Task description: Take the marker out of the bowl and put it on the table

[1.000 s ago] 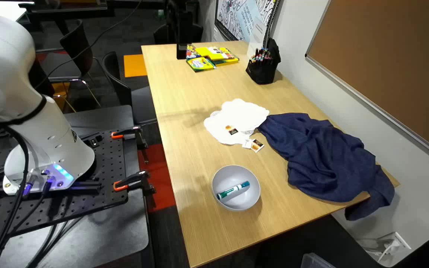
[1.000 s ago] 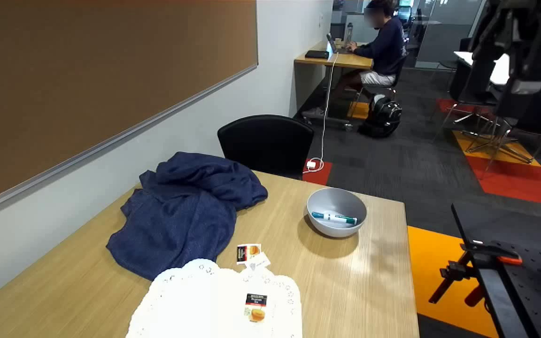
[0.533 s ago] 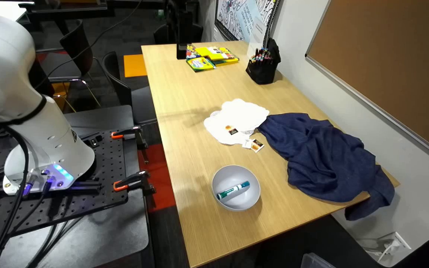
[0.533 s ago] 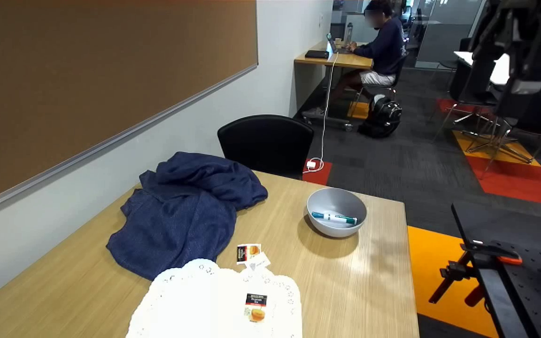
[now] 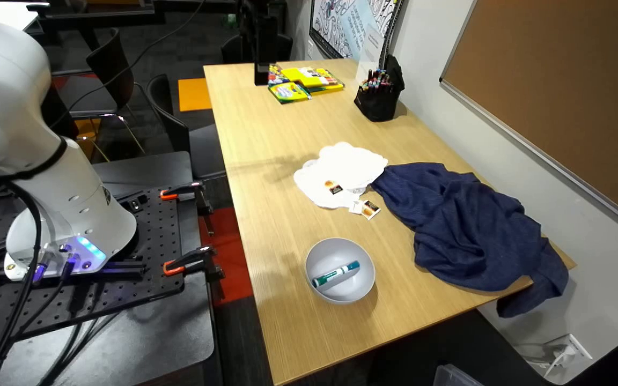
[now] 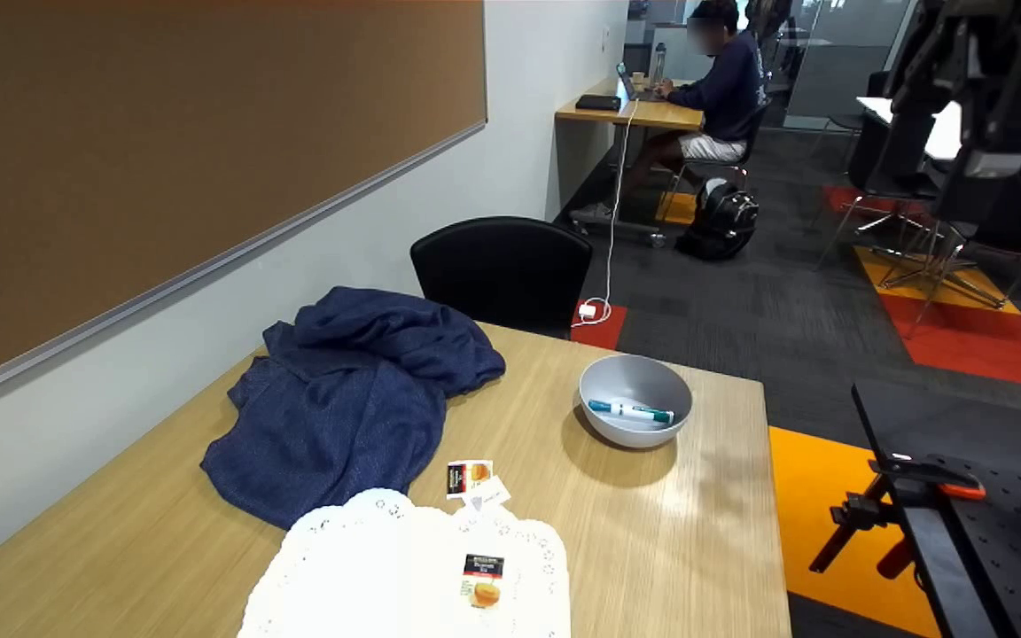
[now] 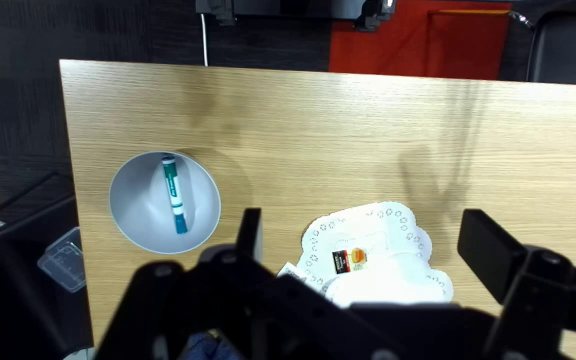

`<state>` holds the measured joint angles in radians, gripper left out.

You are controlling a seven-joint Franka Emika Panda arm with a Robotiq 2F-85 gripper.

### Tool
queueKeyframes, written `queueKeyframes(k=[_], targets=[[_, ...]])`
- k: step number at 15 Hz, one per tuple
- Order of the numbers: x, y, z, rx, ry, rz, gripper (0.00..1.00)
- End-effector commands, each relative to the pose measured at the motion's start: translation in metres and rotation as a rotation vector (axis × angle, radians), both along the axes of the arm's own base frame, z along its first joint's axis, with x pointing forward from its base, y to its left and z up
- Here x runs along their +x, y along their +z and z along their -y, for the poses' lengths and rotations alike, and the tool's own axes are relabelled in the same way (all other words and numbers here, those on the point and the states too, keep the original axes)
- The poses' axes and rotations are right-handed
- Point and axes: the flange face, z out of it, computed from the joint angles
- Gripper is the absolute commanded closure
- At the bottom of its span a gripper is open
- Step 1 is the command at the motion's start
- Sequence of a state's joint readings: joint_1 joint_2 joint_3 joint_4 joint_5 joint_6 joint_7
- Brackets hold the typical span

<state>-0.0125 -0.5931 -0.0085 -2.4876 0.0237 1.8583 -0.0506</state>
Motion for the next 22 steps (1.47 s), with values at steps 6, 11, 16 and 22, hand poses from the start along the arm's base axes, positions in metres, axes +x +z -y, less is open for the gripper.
queueKeyframes(k=[6,11,16,22], targets=[[0.000,0.001,0.000,0.000,0.000,-0.001,0.00],[0.012,0.007,-0.011,-0.010,-0.015,0.073,0.00],[0.031,0.012,-0.009,-0.053,-0.056,0.156,0.00],[0.050,0.009,0.039,-0.121,-0.075,0.137,0.00]])
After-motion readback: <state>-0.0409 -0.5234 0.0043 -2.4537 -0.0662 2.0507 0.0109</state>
